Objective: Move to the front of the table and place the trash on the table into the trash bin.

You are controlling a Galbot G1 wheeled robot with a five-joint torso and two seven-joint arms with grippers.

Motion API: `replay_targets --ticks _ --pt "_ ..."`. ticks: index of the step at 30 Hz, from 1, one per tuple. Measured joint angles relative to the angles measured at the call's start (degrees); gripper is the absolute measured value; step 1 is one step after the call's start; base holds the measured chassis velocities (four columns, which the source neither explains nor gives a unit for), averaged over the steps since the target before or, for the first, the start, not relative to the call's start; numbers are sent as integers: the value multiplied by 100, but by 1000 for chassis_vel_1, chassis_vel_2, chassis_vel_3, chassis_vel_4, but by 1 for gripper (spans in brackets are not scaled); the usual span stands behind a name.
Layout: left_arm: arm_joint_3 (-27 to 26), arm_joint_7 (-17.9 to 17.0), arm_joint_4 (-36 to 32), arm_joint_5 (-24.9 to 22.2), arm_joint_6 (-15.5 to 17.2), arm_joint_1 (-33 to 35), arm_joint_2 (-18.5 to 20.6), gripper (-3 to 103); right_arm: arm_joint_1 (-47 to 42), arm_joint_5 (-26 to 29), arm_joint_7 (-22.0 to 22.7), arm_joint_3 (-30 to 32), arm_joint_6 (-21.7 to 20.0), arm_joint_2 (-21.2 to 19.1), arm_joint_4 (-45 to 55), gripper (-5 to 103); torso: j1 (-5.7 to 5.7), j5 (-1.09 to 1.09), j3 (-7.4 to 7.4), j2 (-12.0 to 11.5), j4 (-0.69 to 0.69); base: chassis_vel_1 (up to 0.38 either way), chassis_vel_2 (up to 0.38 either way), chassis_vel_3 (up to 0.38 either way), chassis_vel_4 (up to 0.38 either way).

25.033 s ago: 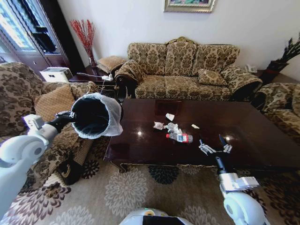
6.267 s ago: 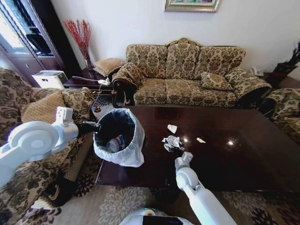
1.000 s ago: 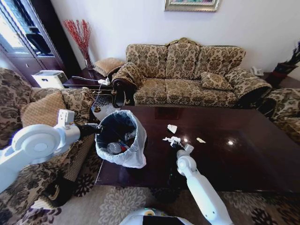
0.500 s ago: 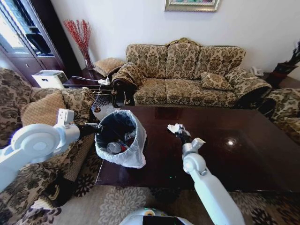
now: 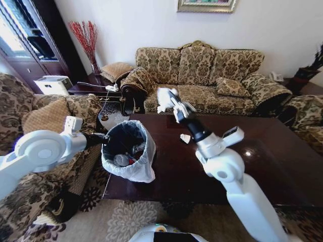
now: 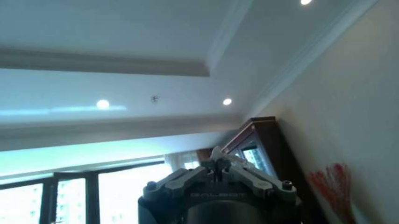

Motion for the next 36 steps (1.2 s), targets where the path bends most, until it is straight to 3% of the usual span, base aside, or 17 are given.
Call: replay_targets --ticks 4,9,14,16,19,24,25,28,29,31,34,36 --pt "-9 -12 30 -22 0 -18 28 0 117 350 62 -426 -253 150 89 0 0 0 0 0 0 0 0 0 0" --pt "-26 -15 26 -34 0 -28 2 0 -251 270 -56 -639 -394 95 30 0 0 0 0 0 -1 0 0 0 0" --pt "-41 -13 25 -48 -40 -95 23 0 -808 -333 -66 -826 -635 19 -397 -3 0 2 0 0 -2 0 0 0 0" --pt "-53 -4 41 -51 -50 -106 10 0 -907 -563 -39 -834 -708 25 -523 9 0 1 0 0 -1 0 0 0 0" --pt "-60 -1 55 -51 -50 -105 -9 0 -912 -661 -42 -821 -717 31 -539 14 -1 1 0 0 0 0 0 0 0" --pt "-82 8 63 -51 -50 -106 -64 0 -965 -1027 -80 -825 -744 9 -575 35 0 0 0 0 -1 0 0 0 0" --pt "-82 8 63 -51 -50 -106 -64 0 -965 -1027 -80 -825 -744 9 -575 35 0 0 0 0 -1 0 0 0 0" --pt "-84 13 63 -46 -50 -106 -94 0 -993 -1558 -271 -795 -855 -52 -538 52 -1 1 0 0 -1 0 0 0 0" --pt "-84 13 62 -41 -50 -105 -106 0 -989 -1668 -349 -774 -951 -99 -480 57 -1 1 0 0 -1 0 0 0 0" --pt "-84 13 60 -36 -50 -102 -118 0 -975 -1733 -422 -758 -1094 -178 -384 57 0 1 0 0 -1 0 0 0 0" --pt "-80 15 46 -23 -52 -100 -159 0 -890 -1779 -630 -612 -1573 -564 -39 74 0 2 0 0 -1 0 0 0 0" --pt "-75 16 44 -13 -53 -98 -183 0 -818 -1766 -725 -554 -1731 -729 73 79 -1 1 0 0 -2 0 0 0 0"
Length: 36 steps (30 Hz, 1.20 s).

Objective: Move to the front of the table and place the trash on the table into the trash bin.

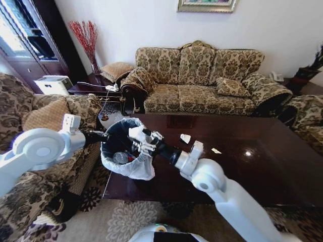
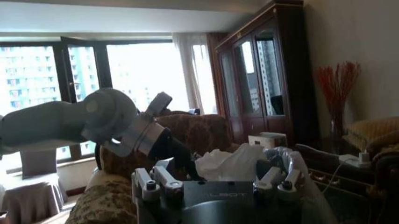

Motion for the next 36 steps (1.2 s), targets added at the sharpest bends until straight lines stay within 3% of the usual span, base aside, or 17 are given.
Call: replay_targets --ticks 2,4,6,10,12,13,14,17,19,21,23,26,28,31,32,34,36 --pt "12 1 -12 22 -7 4 -36 0 164 51 -113 29 -40 -199 107 90 0 0 0 0 0 0 0 0 0" --pt "15 2 -23 28 -11 6 -49 0 212 16 -187 33 11 -235 108 90 0 0 0 0 0 0 0 0 0" --pt "19 5 -62 36 -19 9 -76 0 468 -470 -741 98 134 -330 12 98 0 0 0 0 0 0 0 0 0" --pt "12 5 -121 38 -25 -2 -74 0 1094 -926 -1365 -74 191 -532 -307 100 0 2 0 0 0 0 0 0 0" --pt "8 6 -193 38 -29 -7 -82 0 1692 -713 -1389 -518 210 -671 -490 100 1 2 0 0 0 0 0 0 0" --pt "8 6 -252 39 -33 -7 -111 0 2103 -270 -995 -905 193 -686 -554 100 2 -2 0 0 0 0 0 0 0" --pt "8 6 -252 39 -33 -7 -111 0 2103 -270 -995 -905 193 -686 -554 100 2 -2 0 0 0 0 0 0 0" --pt "20 4 -370 83 -37 11 -223 0 2668 1881 1261 -1806 113 -236 -355 97 2 -1 1 0 2 0 0 0 0" --pt "20 4 -382 89 -37 16 -242 0 2665 2230 1595 -1837 114 -114 -311 95 2 -1 1 0 3 0 0 0 0" --pt "16 0 -394 98 -37 40 -269 0 2420 3451 2785 -1719 -289 193 -134 95 0 0 0 0 3 0 0 0 0" --pt "13 0 -390 98 -36 44 -268 0 2360 3838 3103 -1635 -501 204 -77 95 0 -1 0 0 3 0 0 0 0" --pt "10 3 -348 98 -36 17 -248 0 2390 5352 4116 -1395 -697 164 228 94 0 1 0 0 -1 0 0 0 0" --pt "10 6 -331 98 -40 6 -243 0 2388 5665 4258 -1324 -669 130 269 93 0 2 0 0 -1 0 0 0 0" --pt "14 14 -286 100 -51 -9 -227 0 2288 6399 5312 -1221 -115 251 313 101 0 0 0 0 -2 0 0 0 0" --pt "14 14 -286 100 -51 -9 -227 0 2288 6399 5312 -1221 -115 251 313 101 0 0 0 0 -2 0 0 0 0" --pt "22 16 -254 112 -51 -11 -234 0 2085 6699 6070 -1140 696 521 358 98 0 -1 0 0 2 0 0 0 0" --pt "22 22 -240 115 -51 -9 -239 0 1822 6692 5906 -1062 1137 612 395 95 0 -2 0 0 3 0 0 0 0"
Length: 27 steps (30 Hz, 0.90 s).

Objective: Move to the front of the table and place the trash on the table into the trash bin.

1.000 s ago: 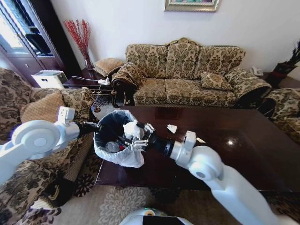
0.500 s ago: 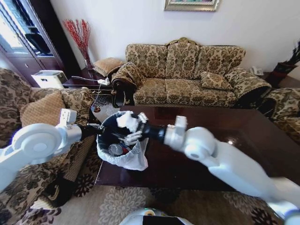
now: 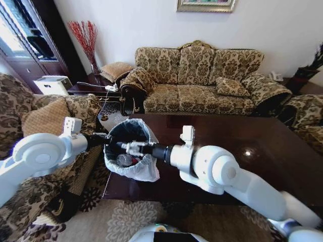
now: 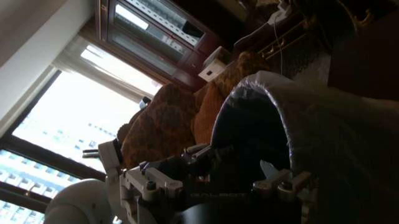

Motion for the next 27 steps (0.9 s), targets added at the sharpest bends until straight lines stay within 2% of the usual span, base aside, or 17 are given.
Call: replay_targets --ticks 1,4,6,7,8,9,11,15,16,17,18,19,20,22,23,25,27 --pt "0 0 0 0 0 0 0 0 0 0 0 0 0 0 0 95 0 0 0 0 0 0 0 0 0" --pt "-8 7 6 0 -1 1 6 0 -334 -159 -723 41 193 -38 81 98 0 2 0 0 -3 0 0 0 0" --pt "-18 9 8 -1 -1 1 14 0 -567 -512 -1461 55 40 -167 137 99 0 4 0 0 -3 0 0 0 0" --pt "-18 9 8 -1 -1 1 14 0 -567 -512 -1461 55 40 -167 137 99 0 4 0 0 -3 0 0 0 0" --pt "-22 9 8 -2 -1 0 14 0 -621 -758 -1703 53 -82 -224 140 99 0 3 0 0 -3 0 0 0 0" --pt "-27 9 8 -4 -1 -1 18 0 -735 -1717 -2253 31 -496 -406 134 99 0 2 0 0 -2 0 0 0 0" --pt "-33 9 9 -7 -1 -4 21 0 -793 -2890 -2897 -47 -930 -651 117 100 0 0 0 0 -3 0 0 0 0" --pt "-40 10 -5 -8 -1 -10 10 0 -788 -3201 -2618 -92 -1139 -667 261 100 0 4 0 0 -2 0 0 0 0" --pt "-46 12 -16 -9 -1 -10 3 0 -836 -3713 -2806 -107 -1167 -708 257 100 0 4 0 0 -1 0 0 0 0" --pt "-46 12 -16 -9 -1 -10 3 0 -836 -3713 -2806 -107 -1167 -708 257 100 0 4 0 0 -1 0 0 0 0" --pt "-59 12 -17 -11 -1 -6 -5 0 -946 -4738 -3493 -110 -1062 -816 160 100 0 0 0 0 -1 0 0 0 0" --pt "-75 11 -17 -12 0 -3 -5 0 -1034 -5685 -4111 -111 -752 -921 52 100 0 0 0 0 -2 0 0 0 0" --pt "-75 11 -17 -12 0 -3 -5 0 -1034 -5685 -4111 -111 -752 -921 52 100 0 0 0 0 -2 0 0 0 0" --pt "-86 12 -17 -21 0 -2 -1 0 -1101 -6984 -4727 -60 -59 -1033 -24 100 0 3 0 0 -2 0 0 0 0" --pt "-86 12 -17 -21 0 -2 -1 0 -1101 -6984 -4727 -60 -59 -1033 -24 100 0 3 0 0 -2 0 0 0 0" --pt "-88 15 -9 -24 0 5 4 0 -1101 -7627 -4983 73 520 -1152 -44 100 0 3 0 0 -2 0 0 0 0" --pt "-88 15 -8 -24 0 5 4 0 -1108 -7730 -5036 114 655 -1190 -67 100 1 1 0 0 -2 0 0 0 0"
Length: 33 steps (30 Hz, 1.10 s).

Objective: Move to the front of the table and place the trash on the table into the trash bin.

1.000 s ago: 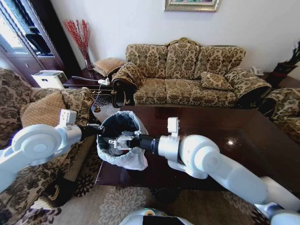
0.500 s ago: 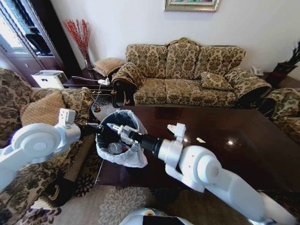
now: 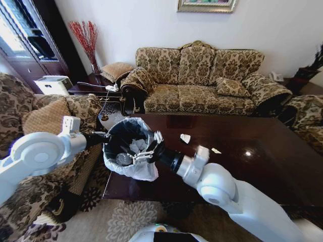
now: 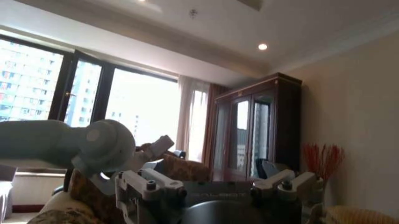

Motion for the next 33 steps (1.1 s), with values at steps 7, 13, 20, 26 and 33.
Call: replay_targets --ticks 7,13,20,26,33 --pt "9 0 -22 15 0 -4 -65 0 -742 -134 1769 783 -48 41 -727 100 -1 1 0 0 -2 0 0 0 0" --pt "5 -15 -94 28 -3 17 -114 0 -995 -125 2423 1144 -25 523 -2276 100 0 4 1 0 0 0 0 0 0" --pt "10 -35 -117 29 -7 47 -126 0 -911 -556 1872 1160 528 1282 -4138 100 0 1 1 0 1 0 0 0 0" --pt "41 -48 -86 32 -9 54 -148 0 -474 -312 1381 1158 467 2046 -5618 100 0 -2 1 0 0 0 0 0 0" --pt "61 -49 -22 36 -9 71 -147 0 -268 -319 1394 1238 485 2485 -6369 100 -1 -1 1 0 0 0 0 0 0"
